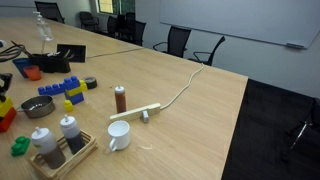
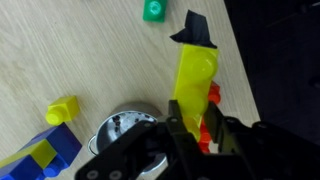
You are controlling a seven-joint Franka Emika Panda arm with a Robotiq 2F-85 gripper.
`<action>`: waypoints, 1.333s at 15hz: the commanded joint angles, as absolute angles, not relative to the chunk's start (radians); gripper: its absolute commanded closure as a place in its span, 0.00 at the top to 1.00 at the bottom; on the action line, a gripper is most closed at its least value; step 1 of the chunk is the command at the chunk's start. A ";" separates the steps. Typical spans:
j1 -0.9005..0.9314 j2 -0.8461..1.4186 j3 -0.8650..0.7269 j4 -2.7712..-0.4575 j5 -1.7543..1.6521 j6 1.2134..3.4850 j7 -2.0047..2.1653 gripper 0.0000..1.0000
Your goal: Stack the long yellow block on the red block
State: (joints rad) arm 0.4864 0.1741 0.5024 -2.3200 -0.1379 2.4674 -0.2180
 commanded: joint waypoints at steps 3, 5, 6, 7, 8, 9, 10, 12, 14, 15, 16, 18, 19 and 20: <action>0.505 0.199 0.536 -2.292 -0.022 2.457 -0.195 0.07; 0.518 0.222 0.530 -2.289 -0.046 2.471 -0.163 0.07; 0.524 0.237 0.525 -2.289 -0.061 2.491 -0.145 0.07; 0.530 0.249 0.522 -2.287 -0.072 2.506 -0.129 0.07; 0.537 0.266 0.518 -2.283 -0.086 2.528 -0.112 0.07; 0.543 0.278 0.515 -2.278 -0.095 2.544 -0.097 0.07; 0.552 0.290 0.510 -2.274 -0.112 2.558 -0.078 0.07; 0.568 0.303 0.494 -2.268 -0.150 2.576 -0.039 0.07; 0.577 0.314 0.484 -2.263 -0.164 2.585 -0.012 0.07; 0.583 0.316 0.477 -2.261 -0.173 2.582 0.002 0.07; 0.587 0.318 0.472 -2.260 -0.178 2.583 0.013 0.07; 0.600 0.325 0.456 -2.257 -0.203 2.600 0.037 0.07; 0.603 0.333 0.453 -2.253 -0.206 2.605 0.041 0.07; 0.604 0.342 0.454 -2.250 -0.201 2.616 0.036 0.07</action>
State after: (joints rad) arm 0.5801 0.3214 0.4748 -2.2653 -0.1866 2.5883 0.0170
